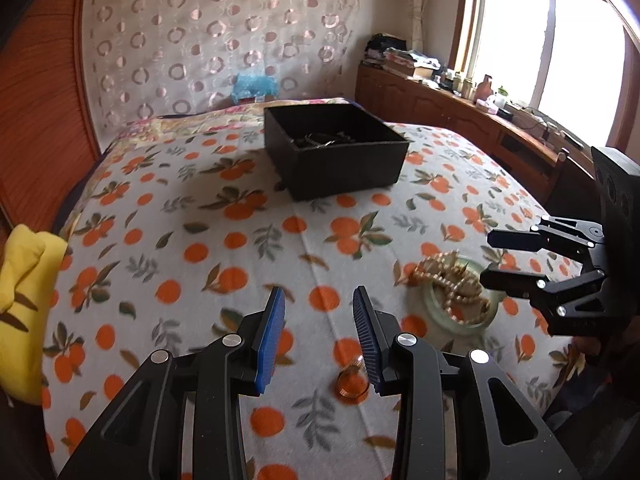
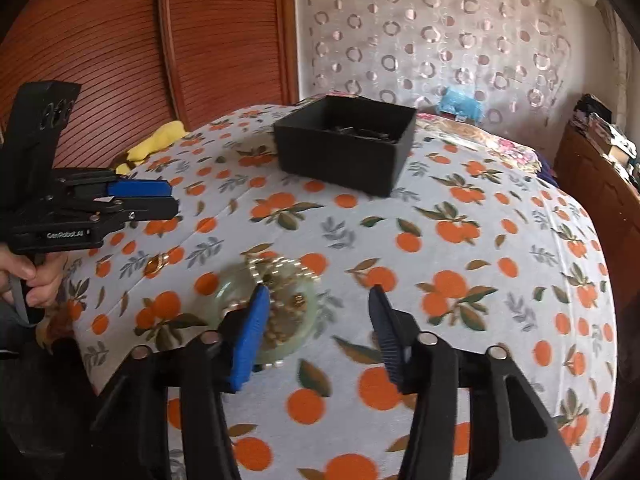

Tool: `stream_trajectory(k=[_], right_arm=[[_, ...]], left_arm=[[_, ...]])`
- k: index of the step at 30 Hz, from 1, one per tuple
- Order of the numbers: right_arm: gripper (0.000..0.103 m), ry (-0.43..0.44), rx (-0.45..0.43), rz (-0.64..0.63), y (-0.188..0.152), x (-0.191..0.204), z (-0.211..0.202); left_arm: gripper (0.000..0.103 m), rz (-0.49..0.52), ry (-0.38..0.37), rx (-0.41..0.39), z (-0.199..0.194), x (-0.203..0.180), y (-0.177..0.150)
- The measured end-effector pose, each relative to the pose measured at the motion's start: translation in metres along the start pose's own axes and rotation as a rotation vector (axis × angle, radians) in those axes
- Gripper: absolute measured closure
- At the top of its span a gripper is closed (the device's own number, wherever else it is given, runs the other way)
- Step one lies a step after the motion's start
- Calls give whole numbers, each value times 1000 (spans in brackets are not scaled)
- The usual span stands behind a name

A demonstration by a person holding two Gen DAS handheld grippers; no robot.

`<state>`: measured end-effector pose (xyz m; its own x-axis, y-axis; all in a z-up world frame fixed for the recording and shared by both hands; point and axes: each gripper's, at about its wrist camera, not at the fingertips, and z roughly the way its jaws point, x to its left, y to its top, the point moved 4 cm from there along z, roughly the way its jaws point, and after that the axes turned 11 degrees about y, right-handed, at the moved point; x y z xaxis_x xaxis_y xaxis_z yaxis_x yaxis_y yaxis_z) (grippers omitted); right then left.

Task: Organize jewelry
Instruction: 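Grasp the jade bangle with the right tool while the left tool grasps the gold ring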

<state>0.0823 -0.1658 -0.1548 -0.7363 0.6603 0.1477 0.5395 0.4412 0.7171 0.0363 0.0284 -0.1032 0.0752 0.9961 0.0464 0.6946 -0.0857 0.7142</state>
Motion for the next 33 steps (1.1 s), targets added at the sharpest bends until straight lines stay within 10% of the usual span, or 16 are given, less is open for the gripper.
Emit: stream_trajectory(k=[4, 18, 33], right_arm=[[29, 15, 41, -39, 1, 14, 14], [28, -1, 127, -99, -2, 27, 35], [29, -28, -55, -70, 52, -3, -2]], left_arm=[[69, -15, 6, 14, 0, 7, -8], [69, -19, 0, 34, -4, 10, -22], [69, -26, -8, 32, -5, 9, -21]])
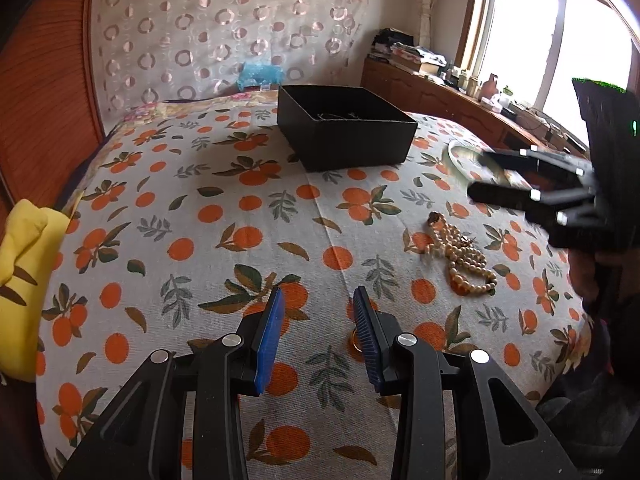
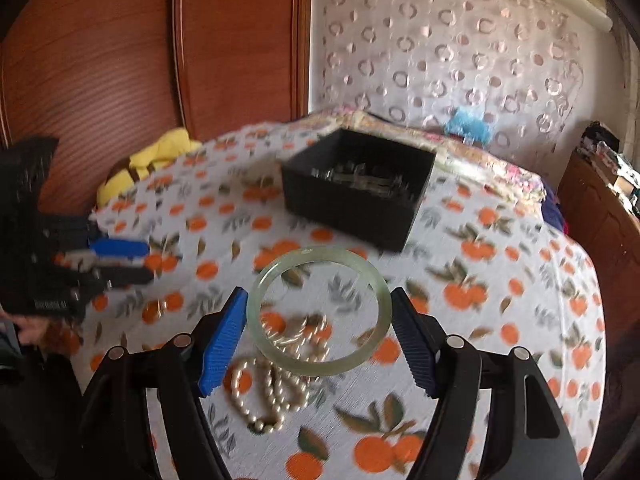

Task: Organize jewelry
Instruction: 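Grasp the jade bangle with the right tool while the left tool grasps the gold ring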

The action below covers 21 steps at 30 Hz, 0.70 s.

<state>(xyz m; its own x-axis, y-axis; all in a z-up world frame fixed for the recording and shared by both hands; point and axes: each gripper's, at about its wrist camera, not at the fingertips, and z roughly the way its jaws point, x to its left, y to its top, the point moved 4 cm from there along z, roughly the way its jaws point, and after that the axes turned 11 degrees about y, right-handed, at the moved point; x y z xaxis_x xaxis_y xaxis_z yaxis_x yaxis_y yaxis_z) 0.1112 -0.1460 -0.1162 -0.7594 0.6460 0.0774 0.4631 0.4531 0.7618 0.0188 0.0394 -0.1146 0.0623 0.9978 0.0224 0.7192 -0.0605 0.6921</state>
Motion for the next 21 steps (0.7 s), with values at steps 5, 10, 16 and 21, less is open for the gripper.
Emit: stream_trajectory(k=[5, 10, 16, 21], right_arm=[[29, -27, -8, 10, 3, -10, -8], [29, -43, 25, 38, -13, -19, -2], [29, -50, 40, 66, -27, -27, 0], [29, -53, 37, 71, -29, -29, -3]], left_arm=[[69, 10, -5, 3, -1, -3, -2], [61, 30, -17, 13, -1, -11, -10], [62, 82, -17, 27, 3, -23, -15], [79, 130, 7, 18, 4, -32, -18]])
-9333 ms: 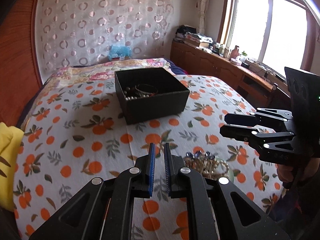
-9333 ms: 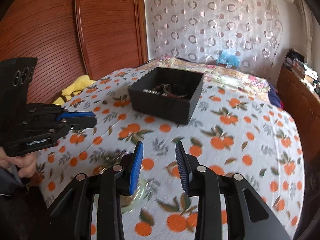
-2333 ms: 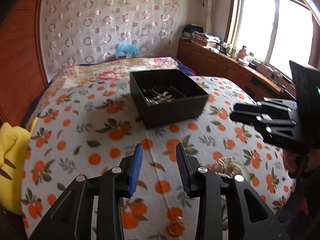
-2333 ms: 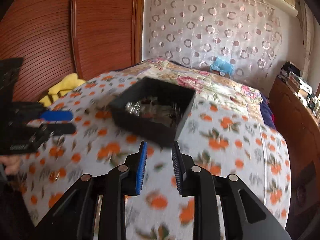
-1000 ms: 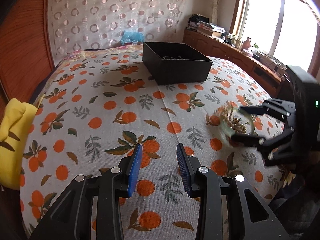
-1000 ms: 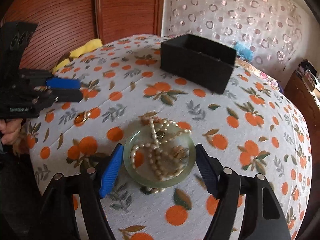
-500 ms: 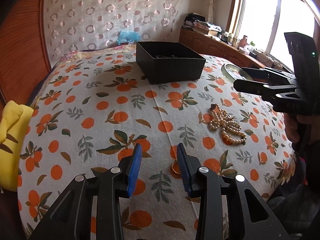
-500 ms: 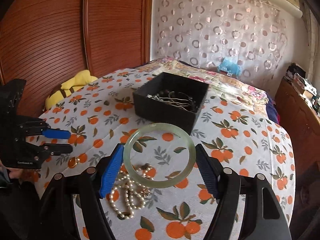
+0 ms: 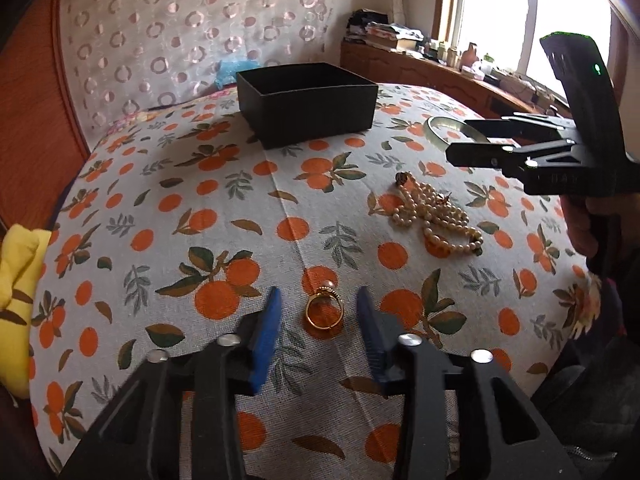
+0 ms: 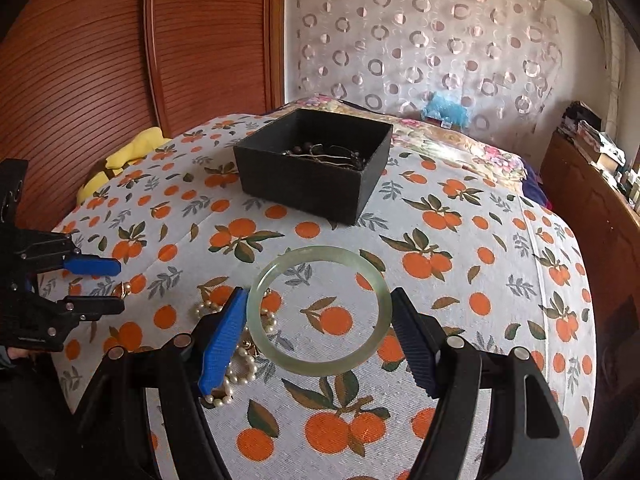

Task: Organize jewelry
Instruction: 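Grasp the jade bangle with the right tool while the left tool grasps the gold ring, then lower the jade bangle and gold ring into the black box and open both tools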

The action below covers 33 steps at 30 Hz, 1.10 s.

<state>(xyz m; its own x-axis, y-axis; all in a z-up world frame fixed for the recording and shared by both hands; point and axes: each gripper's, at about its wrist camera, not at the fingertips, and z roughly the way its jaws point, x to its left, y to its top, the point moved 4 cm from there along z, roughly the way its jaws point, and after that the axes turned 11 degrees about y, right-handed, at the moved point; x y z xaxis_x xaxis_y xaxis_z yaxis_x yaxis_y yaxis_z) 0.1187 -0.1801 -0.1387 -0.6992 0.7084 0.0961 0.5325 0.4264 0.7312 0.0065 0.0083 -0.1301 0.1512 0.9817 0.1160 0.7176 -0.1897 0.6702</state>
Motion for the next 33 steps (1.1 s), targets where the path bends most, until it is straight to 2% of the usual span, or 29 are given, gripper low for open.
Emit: stream_trajectory(k=[1, 10, 25, 33], right_arm=[[29, 0, 0, 0, 0, 0, 0], [29, -7, -4, 0, 4, -6, -2], [29, -13, -45, -40, 50, -19, 5], [29, 14, -63, -33, 69, -33, 19]], left_arm=[[84, 2, 0, 0, 0, 0, 0], [85, -24, 8, -32, -1, 9, 21], [85, -30, 31, -113, 18, 28, 108], [84, -38, 36, -123, 38, 33, 142]])
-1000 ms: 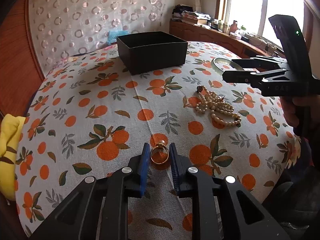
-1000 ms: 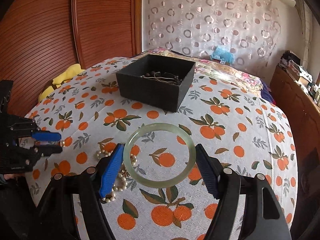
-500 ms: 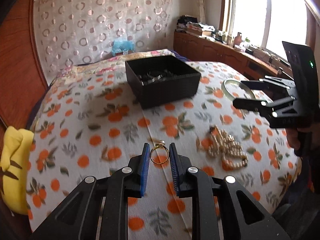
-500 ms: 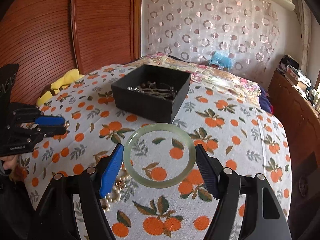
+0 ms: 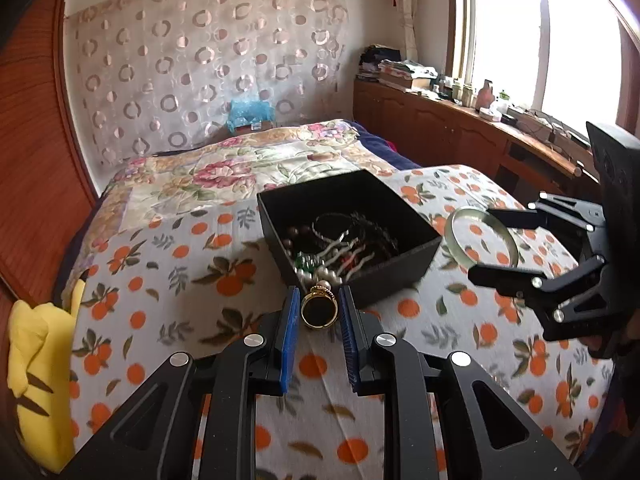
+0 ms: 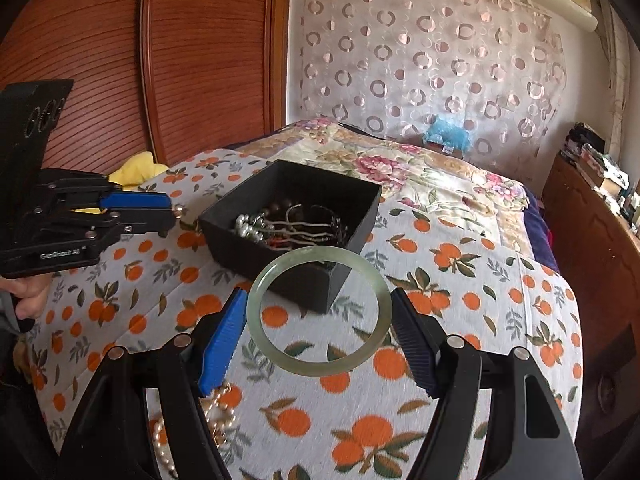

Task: Organize jewelry
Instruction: 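Lower the jade bangle and gold ring into the black box and open both tools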

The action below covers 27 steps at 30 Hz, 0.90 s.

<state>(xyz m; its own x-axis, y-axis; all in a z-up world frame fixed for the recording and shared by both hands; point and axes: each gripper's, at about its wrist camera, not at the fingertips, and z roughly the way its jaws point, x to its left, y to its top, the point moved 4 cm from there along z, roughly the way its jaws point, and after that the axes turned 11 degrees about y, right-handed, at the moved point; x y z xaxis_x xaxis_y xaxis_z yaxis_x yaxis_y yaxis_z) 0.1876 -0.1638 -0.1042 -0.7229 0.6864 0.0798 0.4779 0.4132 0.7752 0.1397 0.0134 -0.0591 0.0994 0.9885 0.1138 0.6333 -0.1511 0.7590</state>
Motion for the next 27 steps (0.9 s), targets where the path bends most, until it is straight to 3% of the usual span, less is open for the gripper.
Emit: stream_trajectory(k=[11, 27], right_arm=[[28, 34, -5, 8, 22, -17, 10], [28, 80, 8, 2, 51, -28, 34]], left_arm=[[84, -11, -22, 11, 26, -3, 34], [84, -46, -26, 32, 51, 7, 51]])
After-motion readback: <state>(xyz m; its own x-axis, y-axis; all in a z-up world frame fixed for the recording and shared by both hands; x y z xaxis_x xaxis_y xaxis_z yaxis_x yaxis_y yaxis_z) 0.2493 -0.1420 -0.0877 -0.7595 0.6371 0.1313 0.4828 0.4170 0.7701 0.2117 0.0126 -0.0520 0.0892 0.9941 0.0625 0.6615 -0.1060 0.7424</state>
